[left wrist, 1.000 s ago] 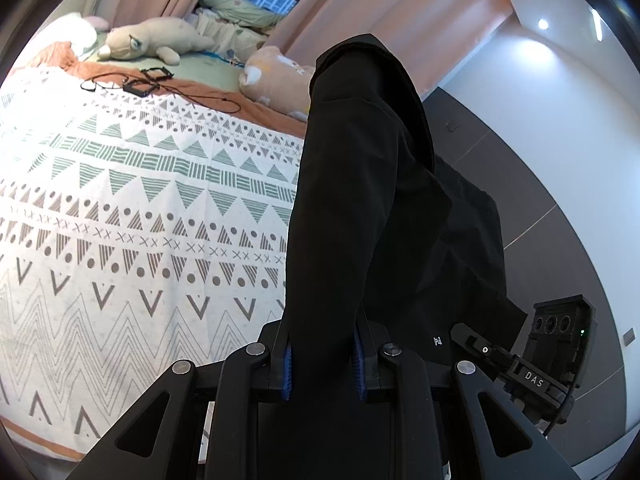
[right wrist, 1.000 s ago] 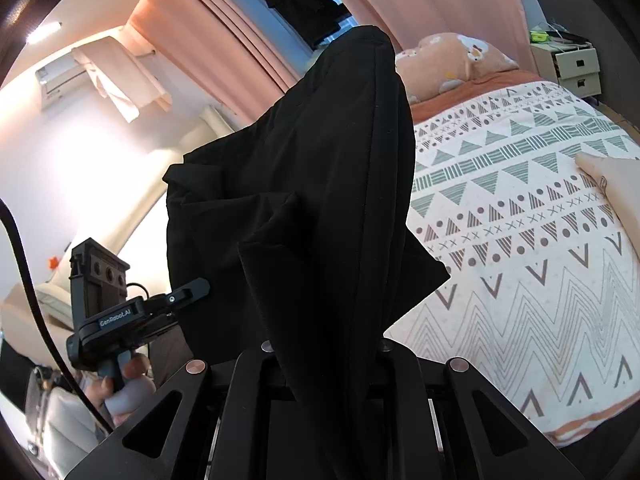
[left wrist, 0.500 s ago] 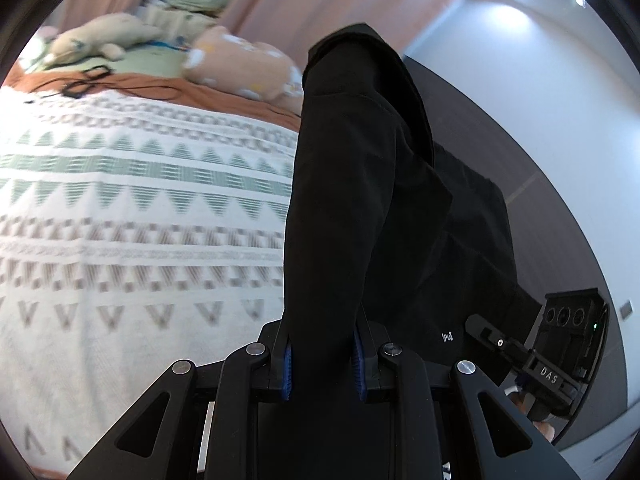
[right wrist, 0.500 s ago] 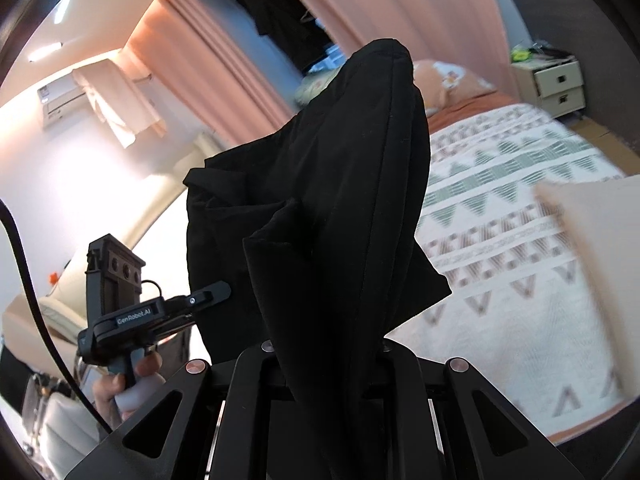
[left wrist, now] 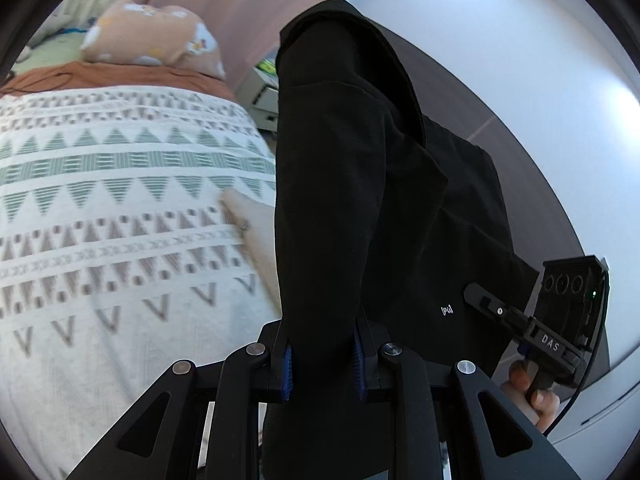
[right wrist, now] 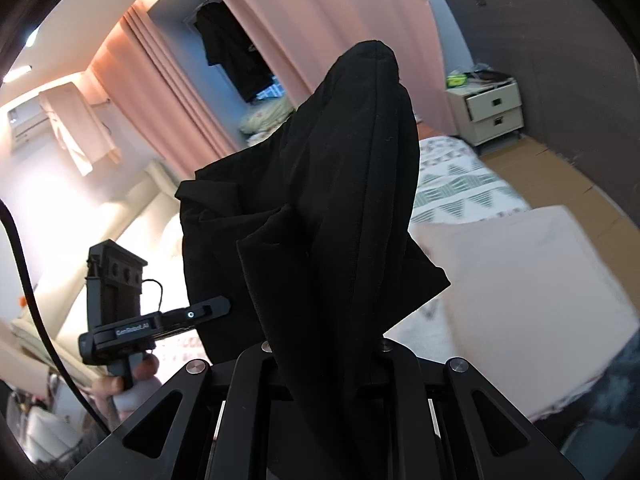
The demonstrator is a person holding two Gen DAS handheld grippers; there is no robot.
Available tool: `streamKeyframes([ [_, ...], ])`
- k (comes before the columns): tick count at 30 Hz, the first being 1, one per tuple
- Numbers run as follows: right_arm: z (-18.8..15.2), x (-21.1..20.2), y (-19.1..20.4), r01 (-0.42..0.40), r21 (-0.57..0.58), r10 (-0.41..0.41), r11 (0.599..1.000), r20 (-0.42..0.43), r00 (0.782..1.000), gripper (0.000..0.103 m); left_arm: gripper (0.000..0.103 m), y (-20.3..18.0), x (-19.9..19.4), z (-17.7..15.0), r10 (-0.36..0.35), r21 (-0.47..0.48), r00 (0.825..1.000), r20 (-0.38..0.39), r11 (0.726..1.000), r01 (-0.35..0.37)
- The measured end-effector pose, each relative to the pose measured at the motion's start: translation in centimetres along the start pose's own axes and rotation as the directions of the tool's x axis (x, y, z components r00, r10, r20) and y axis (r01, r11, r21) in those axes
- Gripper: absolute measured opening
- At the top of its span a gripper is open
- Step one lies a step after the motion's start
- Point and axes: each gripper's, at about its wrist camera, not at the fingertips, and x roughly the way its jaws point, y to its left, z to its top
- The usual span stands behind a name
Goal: Fold large clothes
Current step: 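Carry the lifted black shirt bundle with both tools toward the clothes stack, then lower the black shirt bundle onto the folded clothes stack with both tools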
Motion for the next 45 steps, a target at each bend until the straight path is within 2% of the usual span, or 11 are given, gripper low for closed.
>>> streamKeyframes([
  [14, 4.2, -1.3, -8.4, 0.16, -0.009, -0.16, 0.987, -0.04, 0.986, 0.015, 0.023, -3.4, 13.1, 1.5, -0.084, 0.003, 0.989, -0.123, 0.996, 0.085],
  [23, 5.8, 2.7, -13.8, 0.213, 0.015, -0.21, 0.977, -0.114, 0.971, 0.015, 0.023, -1.8, 20.0, 2.6, -0.076, -0.022, 0.976, -0.202, 0.997, 0.073],
  [30, 6.7, 6.8, -16.5, 0.237, 0.013, -0.23, 0.971, -0.201, 0.952, 0.015, 0.023, 1.0, 22.8, 2.6, -0.108, -0.095, 0.961, -0.254, 0.992, 0.086],
  [32, 6.5, 7.9, -17.6, 0.266, 0.006, -0.258, 0.964, -0.226, 0.939, 0.017, 0.024, 2.1, 23.7, 2.6, -0.112, -0.123, 0.957, -0.268, 0.989, 0.081],
  [33, 6.5, 8.8, -18.1, 0.317, 0.009, -0.306, 0.948, -0.246, 0.92, 0.02, 0.024, 2.5, 24.0, 2.4, -0.105, -0.127, 0.955, -0.276, 0.989, 0.072],
  [36, 6.1, 10.4, -19.8, 0.472, 0.029, -0.444, 0.881, -0.292, 0.847, 0.042, 0.03, 3.8, 25.9, 2.4, -0.046, -0.129, 0.943, -0.328, 0.992, 0.004],
  [38, 5.6, 10.6, -20.4, 0.545, 0.041, -0.511, 0.838, -0.292, 0.808, 0.044, 0.033, 4.4, 26.9, 2.3, 0.015, -0.114, 0.932, -0.361, 0.992, -0.06],
  [40, 5.3, 9.6, -20.6, 0.577, 0.056, -0.545, 0.815, -0.266, 0.795, 0.045, 0.035, 4.9, 27.0, 2.2, 0.016, -0.109, 0.933, -0.36, 0.992, -0.059],
  [42, 4.5, 7.3, -20.5, 0.59, 0.102, -0.557, 0.801, -0.231, 0.798, 0.047, 0.038, 5.5, 26.8, 2.4, -0.002, -0.117, 0.934, -0.356, 0.992, -0.043],
  [44, 2.9, 4.5, -20.9, 0.609, 0.156, -0.58, 0.778, -0.194, 0.791, 0.058, 0.039, 6.3, 26.4, 2.6, -0.013, -0.137, 0.936, -0.352, 0.99, -0.038],
  [45, 2.1, 3.6, -21.1, 0.617, 0.172, -0.591, 0.768, -0.181, 0.786, 0.059, 0.04, 6.5, 26.0, 2.7, -0.014, -0.141, 0.939, -0.344, 0.989, -0.037],
])
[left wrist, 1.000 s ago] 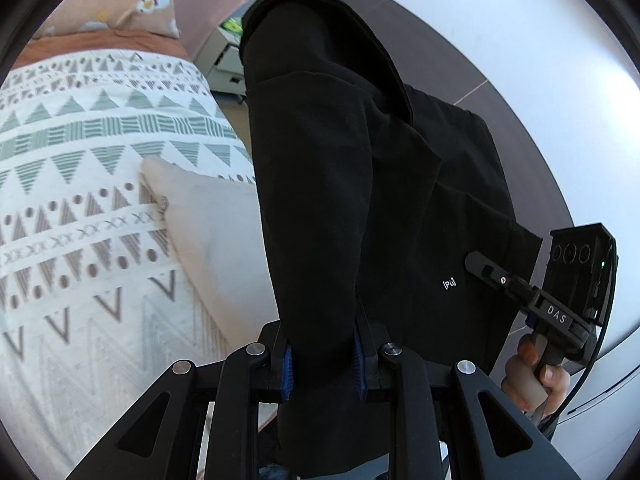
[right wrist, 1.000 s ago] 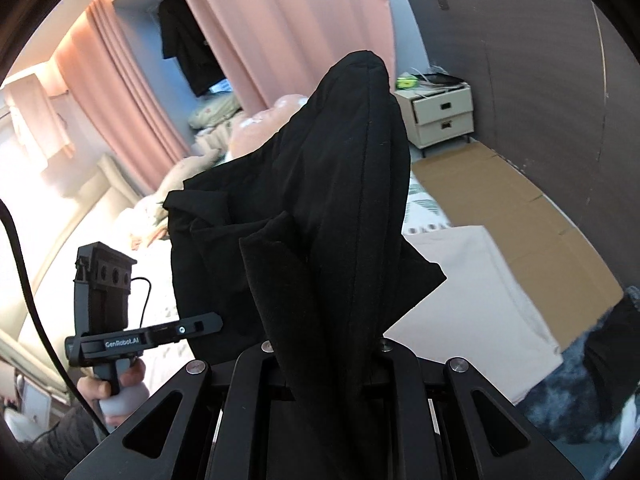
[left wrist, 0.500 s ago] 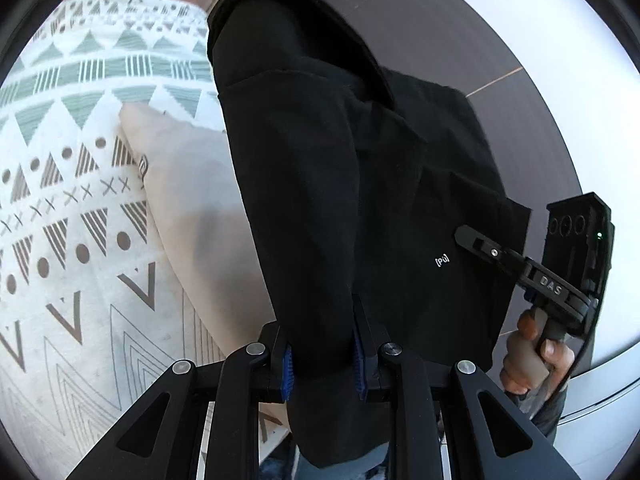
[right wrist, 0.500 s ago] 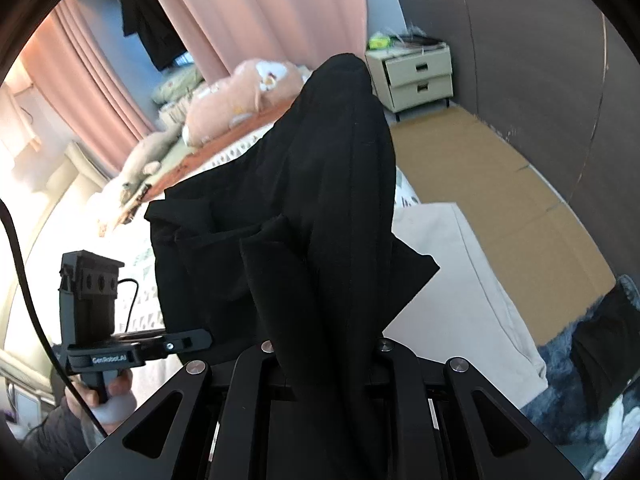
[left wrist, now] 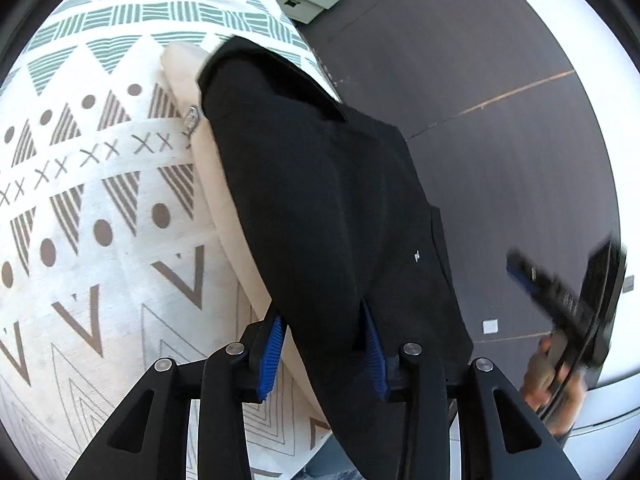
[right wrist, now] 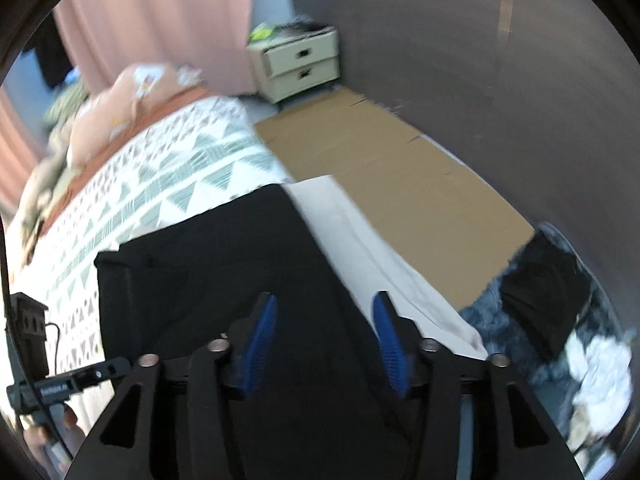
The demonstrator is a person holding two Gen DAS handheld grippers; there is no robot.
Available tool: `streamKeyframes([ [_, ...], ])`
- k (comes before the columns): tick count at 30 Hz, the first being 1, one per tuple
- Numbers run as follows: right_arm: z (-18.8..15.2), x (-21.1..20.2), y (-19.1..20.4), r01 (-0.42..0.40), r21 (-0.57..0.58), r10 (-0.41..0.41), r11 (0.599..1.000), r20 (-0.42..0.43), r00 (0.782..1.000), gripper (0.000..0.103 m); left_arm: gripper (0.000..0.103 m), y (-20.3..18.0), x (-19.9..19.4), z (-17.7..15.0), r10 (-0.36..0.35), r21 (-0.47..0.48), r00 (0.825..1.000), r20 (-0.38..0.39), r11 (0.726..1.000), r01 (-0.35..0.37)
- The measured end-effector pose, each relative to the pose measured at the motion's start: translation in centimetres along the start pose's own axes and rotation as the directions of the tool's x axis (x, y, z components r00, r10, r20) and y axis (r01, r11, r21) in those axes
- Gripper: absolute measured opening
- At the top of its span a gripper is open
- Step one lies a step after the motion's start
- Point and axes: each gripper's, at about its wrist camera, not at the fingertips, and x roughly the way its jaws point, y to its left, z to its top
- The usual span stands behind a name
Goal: Fold large clothes
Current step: 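Lower the black shirt bundle onto the folded clothes stack with both tools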
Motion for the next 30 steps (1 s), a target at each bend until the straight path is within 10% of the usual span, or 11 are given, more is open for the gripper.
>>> streamKeyframes([
  [13, -13.2, -0.2, -6.4, -0.108, 0.338, 0.091, 0.935, 0.066, 0.994, 0.059, 0.041, 1.3, -4.1, 0.3, 0.041, 0.069, 0.996, 0.077, 0.997, -0.047],
  [16, -13.6, 2.0, -5.3, -0.109, 0.311, 0.112, 0.944, 0.008, 0.994, 0.058, 0.041, 1.3, -3.8, 0.5, 0.047, 0.078, 0.996, 0.073, 0.996, -0.053],
  [20, -12.6, 2.7, -5.0, -0.104, 0.29, 0.094, 0.951, 0.051, 0.994, 0.013, 0.041, 1.5, -2.1, 0.7, 0.045, 0.081, 0.996, 0.077, 0.995, -0.052],
  [28, -10.1, 4.2, -6.6, -0.103, 0.345, 0.084, 0.933, 0.07, 0.994, 0.009, 0.041, 1.4, -0.2, 0.6, 0.029, 0.073, 0.997, 0.078, 0.997, -0.035],
  [30, -10.5, 4.5, -7.6, -0.12, 0.404, 0.101, 0.907, 0.068, 0.993, 0.021, 0.041, 1.4, 0.0, 0.6, 0.036, 0.076, 0.996, 0.08, 0.996, -0.042],
])
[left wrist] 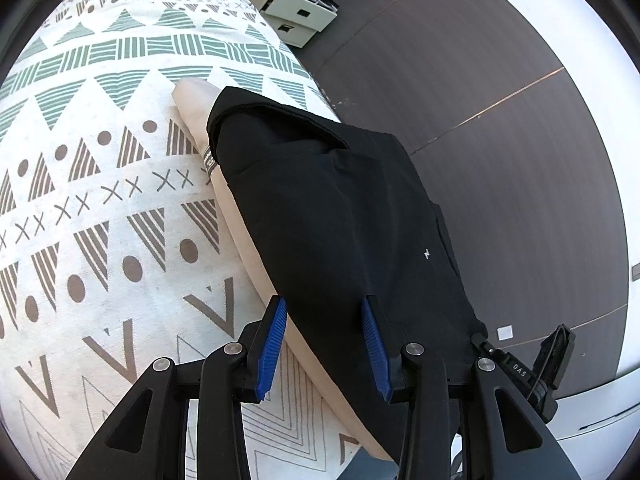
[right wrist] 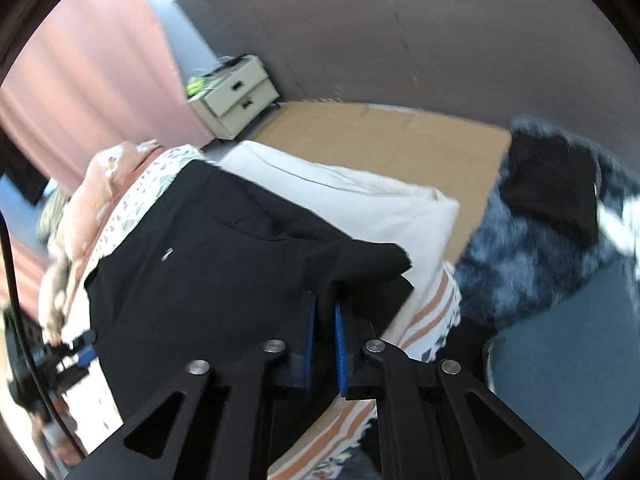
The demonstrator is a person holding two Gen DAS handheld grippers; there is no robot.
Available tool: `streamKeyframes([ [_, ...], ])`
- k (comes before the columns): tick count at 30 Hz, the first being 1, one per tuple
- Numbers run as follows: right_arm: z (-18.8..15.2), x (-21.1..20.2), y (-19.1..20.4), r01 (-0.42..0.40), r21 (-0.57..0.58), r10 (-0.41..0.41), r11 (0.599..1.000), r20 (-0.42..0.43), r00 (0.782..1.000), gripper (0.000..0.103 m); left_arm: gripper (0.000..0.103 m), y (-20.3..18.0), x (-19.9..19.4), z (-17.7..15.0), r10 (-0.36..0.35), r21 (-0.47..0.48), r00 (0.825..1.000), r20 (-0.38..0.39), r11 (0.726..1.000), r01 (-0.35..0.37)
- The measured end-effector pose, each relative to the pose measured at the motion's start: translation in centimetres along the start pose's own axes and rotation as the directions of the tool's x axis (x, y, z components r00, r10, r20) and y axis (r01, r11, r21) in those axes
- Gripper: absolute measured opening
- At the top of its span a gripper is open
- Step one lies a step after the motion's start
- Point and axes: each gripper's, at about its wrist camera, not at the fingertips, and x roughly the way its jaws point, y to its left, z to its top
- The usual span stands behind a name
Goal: Fold large clothes
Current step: 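Lower the black shirt bundle onto the folded clothes stack with both tools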
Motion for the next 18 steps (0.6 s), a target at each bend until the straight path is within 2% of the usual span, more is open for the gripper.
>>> streamKeyframes([
  [2, -0.2, -0.4, -1.2, 0.002, 0.055, -0.003, 0.998, 0.01, 1.0, 0.059, 0.041, 0.1, 0.2, 0.0, 0.002, 0.003, 1.0, 0.002, 1.0, -0.002],
  [4, -0.7, -0.6, -2.2, -0.066, 0.104, 0.065, 0.992, 0.015, 0.998, 0.067, 0.041, 0.3, 0.3, -0.1, -0.006, 0.0, 1.0, 0.009, 1.0, 0.006],
  [6, -1.3, 0.0, -3.0, -0.137, 0.143, 0.141, 0.98, -0.017, 0.99, 0.067, 0.041, 0.7, 0.0, -0.1, -0.013, -0.01, 1.0, 0.029, 1.0, 0.013],
  [8, -1.9, 0.9, -3.2, -0.157, 0.154, 0.165, 0.976, -0.042, 0.985, 0.067, 0.041, 0.8, -0.1, -0.2, -0.02, -0.015, 0.999, 0.043, 1.0, 0.021],
  [13, -2.6, 3.7, -3.4, -0.26, 0.214, 0.283, 0.942, -0.088, 0.955, 0.067, 0.04, 0.6, 0.3, 0.2, -0.017, 0.009, 0.999, 0.041, 1.0, 0.017],
  [16, -2.4, 4.6, -3.5, -0.275, 0.236, 0.303, 0.932, -0.089, 0.949, 0.066, 0.037, -0.1, 0.7, 0.6, -0.004, 0.045, 0.999, 0.05, 0.999, 0.002],
  [18, -2.0, 4.6, -3.2, -0.285, 0.216, 0.307, 0.934, -0.072, 0.949, 0.05, 0.034, -0.5, 1.2, 0.8, 0.0, 0.064, 0.999, 0.049, 0.998, -0.003],
])
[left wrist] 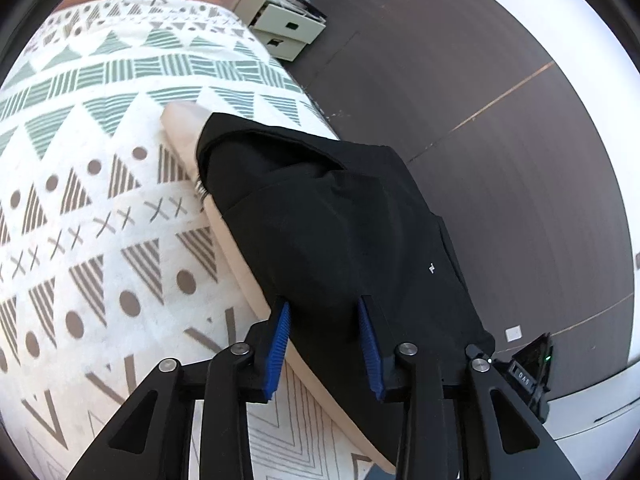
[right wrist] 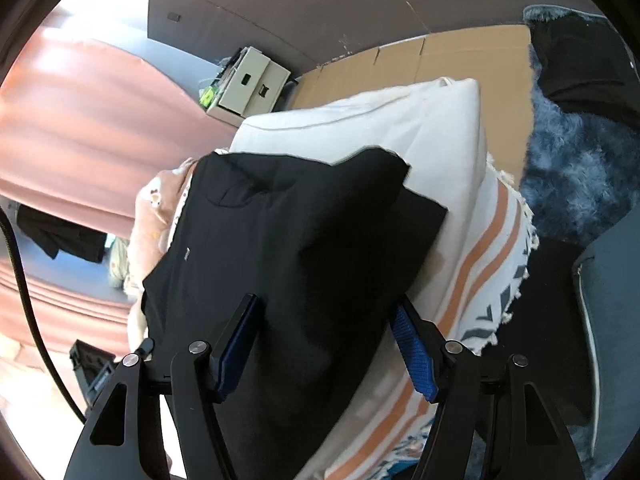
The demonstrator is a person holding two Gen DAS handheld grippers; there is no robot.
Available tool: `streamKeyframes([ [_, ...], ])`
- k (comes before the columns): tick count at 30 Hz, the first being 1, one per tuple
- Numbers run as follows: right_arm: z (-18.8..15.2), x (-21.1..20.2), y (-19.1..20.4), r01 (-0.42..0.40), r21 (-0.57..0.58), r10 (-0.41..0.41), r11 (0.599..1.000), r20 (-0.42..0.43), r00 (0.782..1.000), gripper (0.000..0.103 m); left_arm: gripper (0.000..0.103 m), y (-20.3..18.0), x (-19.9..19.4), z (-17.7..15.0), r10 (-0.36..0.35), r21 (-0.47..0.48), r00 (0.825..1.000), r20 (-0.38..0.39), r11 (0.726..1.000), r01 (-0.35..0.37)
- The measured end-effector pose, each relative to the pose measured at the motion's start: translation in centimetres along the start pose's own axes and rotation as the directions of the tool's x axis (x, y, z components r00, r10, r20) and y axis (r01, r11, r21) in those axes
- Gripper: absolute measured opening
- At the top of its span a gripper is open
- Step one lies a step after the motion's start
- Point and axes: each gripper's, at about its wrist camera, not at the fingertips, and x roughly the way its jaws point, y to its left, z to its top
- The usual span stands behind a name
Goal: Fold large clothes
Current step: 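Lower the black shirt bundle onto the folded clothes stack with both tools, then open both tools and release the shirt on the stack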
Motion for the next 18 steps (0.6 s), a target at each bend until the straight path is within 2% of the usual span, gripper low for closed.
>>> streamKeyframes([
  [1, 0.2, -0.1, 0.3, 0.003, -0.014, -0.003, 1.0, 0.009, 1.0, 0.035, 0.034, -0.1, 0.2, 0.1, -0.001, 0.004, 1.0, 0.0, 1.0, 0.001],
  [2, 0.5, -0.2, 0.5, 0.009, -0.022, -0.008, 1.0, 0.019, 1.0, 0.028, 0.034, -0.3, 0.5, 0.3, -0.001, 0.007, 1.0, -0.001, 1.0, 0.001],
  [5, 1.4, -0.9, 1.0, 0.015, -0.037, -0.013, 0.999, 0.057, 0.998, 0.018, 0.033, -1.0, 1.3, 0.9, 0.003, 0.02, 1.0, 0.0, 1.0, -0.003],
  [11, 1.6, -0.3, 0.9, 0.069, -0.037, -0.066, 0.997, 0.079, 0.995, 0.017, 0.034, -2.5, 2.4, 1.3, 0.064, 0.067, 0.997, 0.039, 0.995, -0.067],
  [15, 1.2, -0.5, 1.2, 0.096, -0.043, -0.093, 0.994, 0.085, 0.992, 0.018, 0.037, -2.2, 2.0, 1.5, 0.071, 0.042, 0.997, 0.024, 0.997, -0.072],
  [18, 0.9, -0.9, 1.8, 0.141, -0.051, -0.137, 0.989, 0.078, 0.987, 0.03, 0.04, -1.9, 0.9, 1.4, 0.083, 0.029, 0.996, 0.024, 0.996, -0.084],
])
